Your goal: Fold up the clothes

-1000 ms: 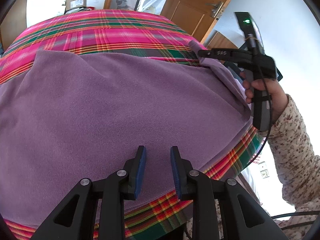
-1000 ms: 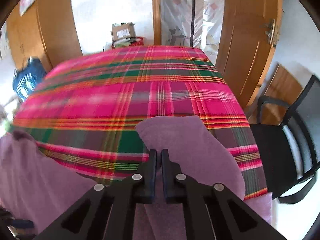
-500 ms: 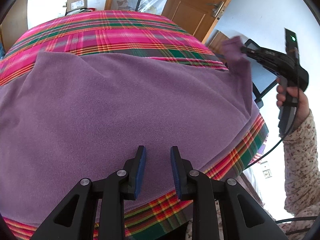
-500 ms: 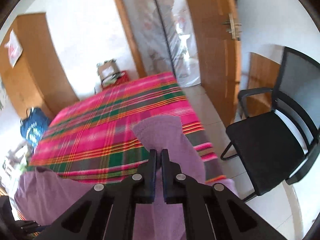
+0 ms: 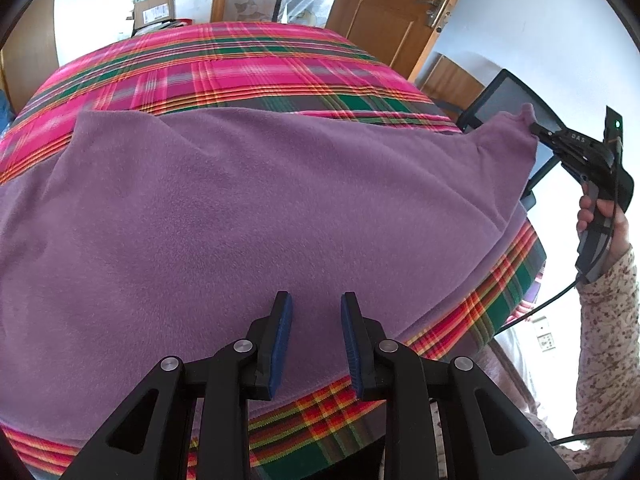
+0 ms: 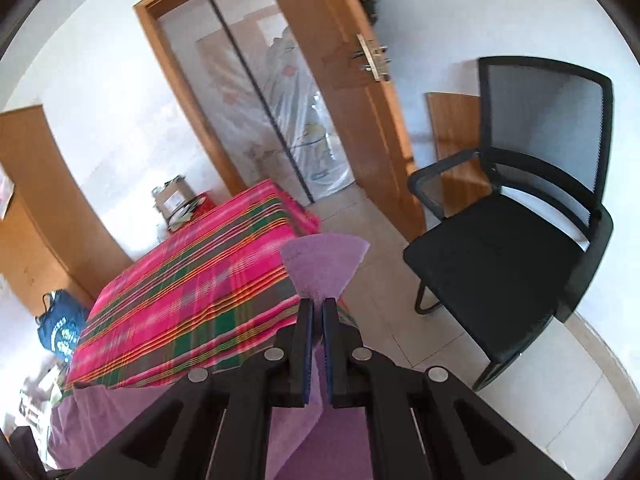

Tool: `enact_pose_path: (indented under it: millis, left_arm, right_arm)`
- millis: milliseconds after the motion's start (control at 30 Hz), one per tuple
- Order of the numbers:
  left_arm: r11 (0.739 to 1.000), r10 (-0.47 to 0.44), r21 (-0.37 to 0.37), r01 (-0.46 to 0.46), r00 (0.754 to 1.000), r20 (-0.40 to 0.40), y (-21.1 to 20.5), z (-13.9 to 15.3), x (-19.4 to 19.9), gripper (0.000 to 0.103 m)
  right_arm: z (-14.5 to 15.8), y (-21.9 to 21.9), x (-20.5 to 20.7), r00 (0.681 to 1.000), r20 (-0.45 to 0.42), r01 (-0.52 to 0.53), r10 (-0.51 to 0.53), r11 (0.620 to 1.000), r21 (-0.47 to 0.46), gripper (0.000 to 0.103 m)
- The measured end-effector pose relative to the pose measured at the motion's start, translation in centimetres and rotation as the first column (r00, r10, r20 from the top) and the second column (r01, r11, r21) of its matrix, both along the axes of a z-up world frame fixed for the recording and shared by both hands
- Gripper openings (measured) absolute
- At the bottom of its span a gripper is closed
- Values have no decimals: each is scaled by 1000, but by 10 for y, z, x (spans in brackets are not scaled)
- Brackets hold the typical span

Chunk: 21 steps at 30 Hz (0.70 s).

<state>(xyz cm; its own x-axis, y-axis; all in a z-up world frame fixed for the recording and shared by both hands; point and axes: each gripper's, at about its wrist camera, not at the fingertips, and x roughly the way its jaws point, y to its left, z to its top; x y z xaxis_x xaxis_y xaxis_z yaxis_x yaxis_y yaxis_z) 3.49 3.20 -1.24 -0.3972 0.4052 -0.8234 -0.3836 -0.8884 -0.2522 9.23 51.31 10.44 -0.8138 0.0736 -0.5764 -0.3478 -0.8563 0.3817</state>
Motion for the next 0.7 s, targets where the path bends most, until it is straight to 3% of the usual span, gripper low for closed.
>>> enact_pose_path:
  millis: [400,700]
  left_arm:
    - [1000,-15,-7,15,1000,6,4,1,-2,26]
    - [998,-62,-2,62,998,-4,11,7,1,26]
  right_arm:
    - [-44,38,17,996,9,85,-85,983,-165,5]
    - [-29,48,34,991,-55,106,-118,976,-191,5]
